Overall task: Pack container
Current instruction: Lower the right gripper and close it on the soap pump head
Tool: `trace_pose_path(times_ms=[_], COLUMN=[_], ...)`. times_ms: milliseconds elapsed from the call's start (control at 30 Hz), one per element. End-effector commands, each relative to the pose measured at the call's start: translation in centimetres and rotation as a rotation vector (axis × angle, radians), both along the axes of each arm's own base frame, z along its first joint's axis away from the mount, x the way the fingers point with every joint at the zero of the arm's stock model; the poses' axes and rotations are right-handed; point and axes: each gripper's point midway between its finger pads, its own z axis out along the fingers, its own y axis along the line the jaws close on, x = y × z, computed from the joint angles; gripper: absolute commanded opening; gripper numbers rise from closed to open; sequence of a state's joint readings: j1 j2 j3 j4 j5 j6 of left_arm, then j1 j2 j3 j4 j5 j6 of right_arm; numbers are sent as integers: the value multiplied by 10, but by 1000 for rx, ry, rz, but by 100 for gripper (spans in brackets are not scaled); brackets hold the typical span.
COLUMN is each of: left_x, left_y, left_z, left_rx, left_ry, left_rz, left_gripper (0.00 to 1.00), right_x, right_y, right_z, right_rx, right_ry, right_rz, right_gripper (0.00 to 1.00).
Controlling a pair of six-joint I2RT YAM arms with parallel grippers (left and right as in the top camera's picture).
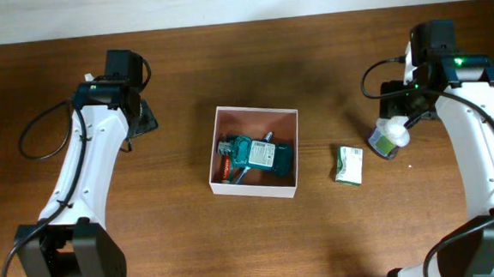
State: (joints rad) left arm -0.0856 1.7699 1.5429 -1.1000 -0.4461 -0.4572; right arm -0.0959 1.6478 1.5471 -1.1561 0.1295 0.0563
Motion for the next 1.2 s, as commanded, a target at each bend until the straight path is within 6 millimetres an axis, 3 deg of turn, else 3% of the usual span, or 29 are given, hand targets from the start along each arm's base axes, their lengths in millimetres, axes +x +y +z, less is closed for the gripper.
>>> trace_pose_path(times_ms=[0, 300, 500, 633, 1167], left_x=[0, 0, 0, 0, 0], left_y=[3, 3, 3, 3, 3], left_z=[8, 8, 8, 8, 8], left_rx=[13, 13, 13, 13, 13], left_ry=[-19, -19, -20, -20, -19], left_rz=[3, 3, 3, 3, 3], left_gripper=[99, 99, 99, 99, 99], right_x=[1, 15, 22, 22, -3], right_y=[1, 13, 12, 12, -9], right_z=[-4, -34, -42, -44, -48], right_rx=[0, 64, 64, 64, 120], right_ry=[11, 63, 63, 67, 144], right_rz=[43, 129, 129, 129, 16], right_gripper=[76, 74, 66, 53, 54])
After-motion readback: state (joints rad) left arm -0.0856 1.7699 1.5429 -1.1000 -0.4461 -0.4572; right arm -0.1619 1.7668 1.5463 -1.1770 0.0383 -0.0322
